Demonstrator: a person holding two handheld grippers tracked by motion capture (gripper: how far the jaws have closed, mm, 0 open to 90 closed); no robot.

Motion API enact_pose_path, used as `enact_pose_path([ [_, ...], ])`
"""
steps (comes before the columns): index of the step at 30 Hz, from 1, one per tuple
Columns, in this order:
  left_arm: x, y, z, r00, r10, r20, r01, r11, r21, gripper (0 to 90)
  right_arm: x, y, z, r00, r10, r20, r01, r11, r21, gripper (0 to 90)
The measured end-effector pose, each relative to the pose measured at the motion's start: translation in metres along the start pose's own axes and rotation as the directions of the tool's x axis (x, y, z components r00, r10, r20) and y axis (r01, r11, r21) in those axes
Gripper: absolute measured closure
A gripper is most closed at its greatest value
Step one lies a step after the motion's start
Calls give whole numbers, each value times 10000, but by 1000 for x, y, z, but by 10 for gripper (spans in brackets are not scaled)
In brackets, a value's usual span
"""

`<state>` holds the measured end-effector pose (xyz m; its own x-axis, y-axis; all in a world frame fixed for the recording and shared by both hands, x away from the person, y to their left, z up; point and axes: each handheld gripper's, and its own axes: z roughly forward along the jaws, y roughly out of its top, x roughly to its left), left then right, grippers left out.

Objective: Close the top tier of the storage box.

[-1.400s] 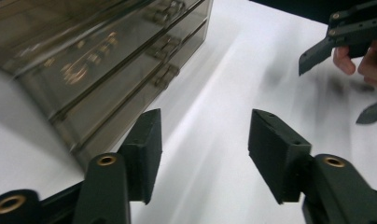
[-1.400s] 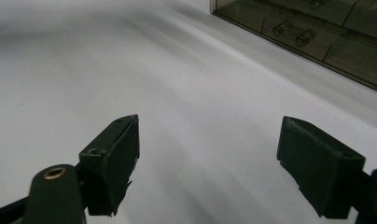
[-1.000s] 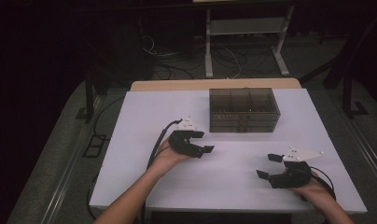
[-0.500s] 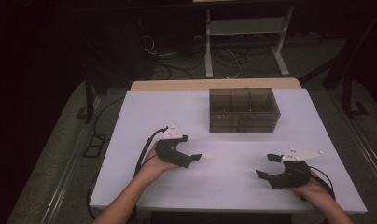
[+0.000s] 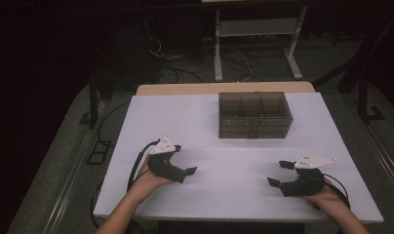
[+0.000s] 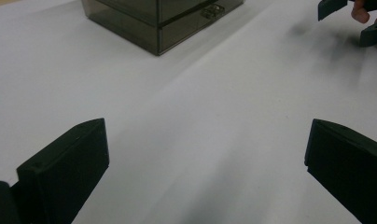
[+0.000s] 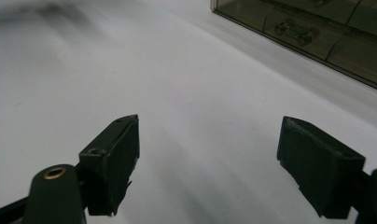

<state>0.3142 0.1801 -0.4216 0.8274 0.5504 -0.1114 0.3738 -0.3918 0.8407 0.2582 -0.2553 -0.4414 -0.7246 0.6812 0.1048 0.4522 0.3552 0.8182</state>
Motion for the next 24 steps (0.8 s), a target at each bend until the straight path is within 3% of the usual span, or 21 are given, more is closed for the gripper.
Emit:
enact_pose_path([
  [14,-3,-26,-27,9996,-282,-77,281,9996,-81,0,0,1,0,10000,-11,-8,11,10000,-17,205],
  [24,-3,-30,-27,9994,-344,-71,344,9994,76,0,0,1,0,10000,-22,13,22,10000,-14,204],
])
